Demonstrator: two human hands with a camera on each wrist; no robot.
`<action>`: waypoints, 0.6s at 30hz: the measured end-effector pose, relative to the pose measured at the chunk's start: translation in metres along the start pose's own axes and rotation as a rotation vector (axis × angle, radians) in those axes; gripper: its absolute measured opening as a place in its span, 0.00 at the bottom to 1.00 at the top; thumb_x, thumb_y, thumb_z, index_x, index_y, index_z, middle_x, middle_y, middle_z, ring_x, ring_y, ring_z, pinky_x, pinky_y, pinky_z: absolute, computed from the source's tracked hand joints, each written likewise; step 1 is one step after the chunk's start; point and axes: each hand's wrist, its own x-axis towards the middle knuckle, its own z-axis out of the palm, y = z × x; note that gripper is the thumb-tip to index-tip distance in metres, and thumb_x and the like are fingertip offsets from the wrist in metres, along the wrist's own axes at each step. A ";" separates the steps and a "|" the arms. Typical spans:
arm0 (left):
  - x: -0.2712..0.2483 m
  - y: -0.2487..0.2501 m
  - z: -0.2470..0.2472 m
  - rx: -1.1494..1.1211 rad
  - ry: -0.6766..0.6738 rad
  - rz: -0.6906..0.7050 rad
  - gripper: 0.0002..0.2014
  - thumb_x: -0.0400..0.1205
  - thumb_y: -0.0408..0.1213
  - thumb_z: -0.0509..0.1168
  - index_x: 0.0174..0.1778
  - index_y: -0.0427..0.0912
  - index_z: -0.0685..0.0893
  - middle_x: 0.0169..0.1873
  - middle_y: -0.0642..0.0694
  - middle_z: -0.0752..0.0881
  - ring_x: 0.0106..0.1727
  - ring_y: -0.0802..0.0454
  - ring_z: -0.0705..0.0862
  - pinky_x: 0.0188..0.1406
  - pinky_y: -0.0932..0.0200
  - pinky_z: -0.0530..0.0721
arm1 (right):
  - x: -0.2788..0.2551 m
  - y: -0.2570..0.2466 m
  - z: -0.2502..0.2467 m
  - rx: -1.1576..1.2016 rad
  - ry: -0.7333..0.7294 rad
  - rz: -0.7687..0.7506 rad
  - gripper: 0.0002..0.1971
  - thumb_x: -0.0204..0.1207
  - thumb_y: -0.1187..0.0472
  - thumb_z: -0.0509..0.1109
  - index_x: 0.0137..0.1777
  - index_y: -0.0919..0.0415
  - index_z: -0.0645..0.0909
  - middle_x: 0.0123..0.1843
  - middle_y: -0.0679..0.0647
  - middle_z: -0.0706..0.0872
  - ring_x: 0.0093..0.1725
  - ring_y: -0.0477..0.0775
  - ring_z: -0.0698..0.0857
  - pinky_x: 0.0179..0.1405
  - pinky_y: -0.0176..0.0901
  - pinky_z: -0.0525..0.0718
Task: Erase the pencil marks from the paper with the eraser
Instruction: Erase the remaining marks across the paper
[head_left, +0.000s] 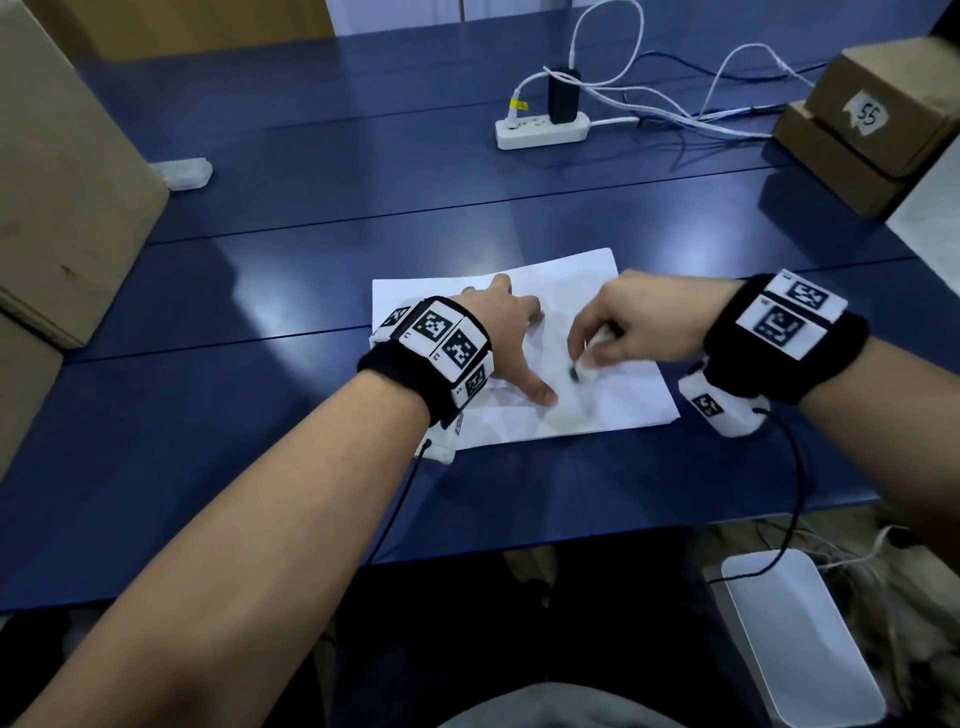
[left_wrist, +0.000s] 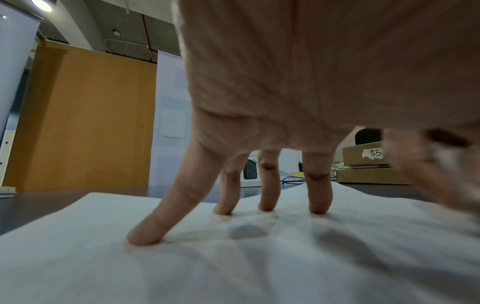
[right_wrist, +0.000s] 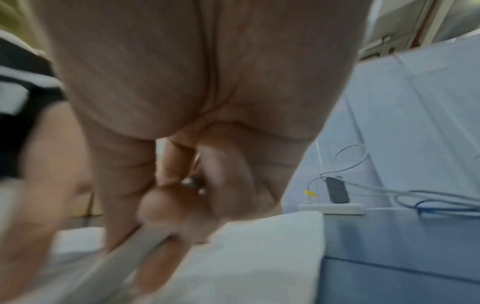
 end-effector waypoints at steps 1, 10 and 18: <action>0.000 0.000 0.000 0.000 0.005 0.001 0.50 0.55 0.73 0.76 0.73 0.56 0.72 0.65 0.47 0.72 0.61 0.43 0.79 0.41 0.51 0.73 | -0.005 -0.006 0.002 0.024 -0.110 -0.034 0.05 0.74 0.52 0.75 0.48 0.42 0.89 0.30 0.45 0.85 0.29 0.43 0.79 0.33 0.34 0.79; 0.001 0.001 -0.001 0.003 -0.021 -0.003 0.51 0.55 0.73 0.76 0.73 0.57 0.71 0.65 0.48 0.71 0.62 0.43 0.78 0.40 0.50 0.73 | 0.013 0.012 -0.006 -0.077 0.200 0.128 0.06 0.75 0.50 0.72 0.49 0.47 0.88 0.34 0.39 0.80 0.46 0.50 0.82 0.49 0.47 0.82; 0.002 0.001 0.001 0.007 -0.007 -0.005 0.52 0.55 0.73 0.76 0.75 0.56 0.71 0.66 0.47 0.71 0.63 0.42 0.78 0.42 0.50 0.75 | -0.007 -0.007 0.004 -0.010 -0.156 -0.040 0.05 0.72 0.50 0.76 0.47 0.41 0.89 0.31 0.43 0.85 0.34 0.39 0.80 0.36 0.32 0.78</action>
